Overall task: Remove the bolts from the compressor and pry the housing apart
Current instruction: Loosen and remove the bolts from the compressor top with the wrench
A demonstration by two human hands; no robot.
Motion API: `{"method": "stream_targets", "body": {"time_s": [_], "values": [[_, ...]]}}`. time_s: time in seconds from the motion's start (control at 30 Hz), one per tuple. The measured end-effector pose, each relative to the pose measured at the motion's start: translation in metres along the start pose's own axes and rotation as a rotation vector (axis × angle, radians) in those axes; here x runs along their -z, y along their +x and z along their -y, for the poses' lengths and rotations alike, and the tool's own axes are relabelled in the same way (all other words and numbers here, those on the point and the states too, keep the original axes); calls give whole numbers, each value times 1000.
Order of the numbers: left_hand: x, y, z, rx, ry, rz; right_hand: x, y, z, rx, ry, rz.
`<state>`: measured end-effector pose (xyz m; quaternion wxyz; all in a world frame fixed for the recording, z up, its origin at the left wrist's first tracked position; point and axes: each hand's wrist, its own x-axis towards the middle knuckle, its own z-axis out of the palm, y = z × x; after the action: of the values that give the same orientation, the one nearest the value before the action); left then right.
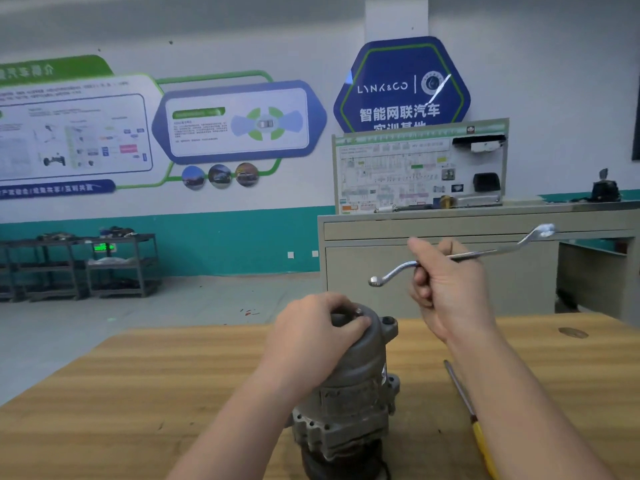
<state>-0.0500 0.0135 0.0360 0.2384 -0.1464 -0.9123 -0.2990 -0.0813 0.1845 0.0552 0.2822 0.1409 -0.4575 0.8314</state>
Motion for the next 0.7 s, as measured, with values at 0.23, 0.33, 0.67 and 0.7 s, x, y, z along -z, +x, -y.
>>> {"method": "stream_targets", "body": {"time_s": [0.23,0.33,0.67,0.7], "values": [[-2,4,-11,102,-14,43,-10,-20,10,536,-739,197],[-8,1,-17,145,4,-21,-11,-23,9,587,-817,232],[-9,-6,-30,230,10,-80,-18,-37,3,745,-1010,278],[-8,-7,-31,236,2,-72,-20,-39,2,773,-1034,258]]}}
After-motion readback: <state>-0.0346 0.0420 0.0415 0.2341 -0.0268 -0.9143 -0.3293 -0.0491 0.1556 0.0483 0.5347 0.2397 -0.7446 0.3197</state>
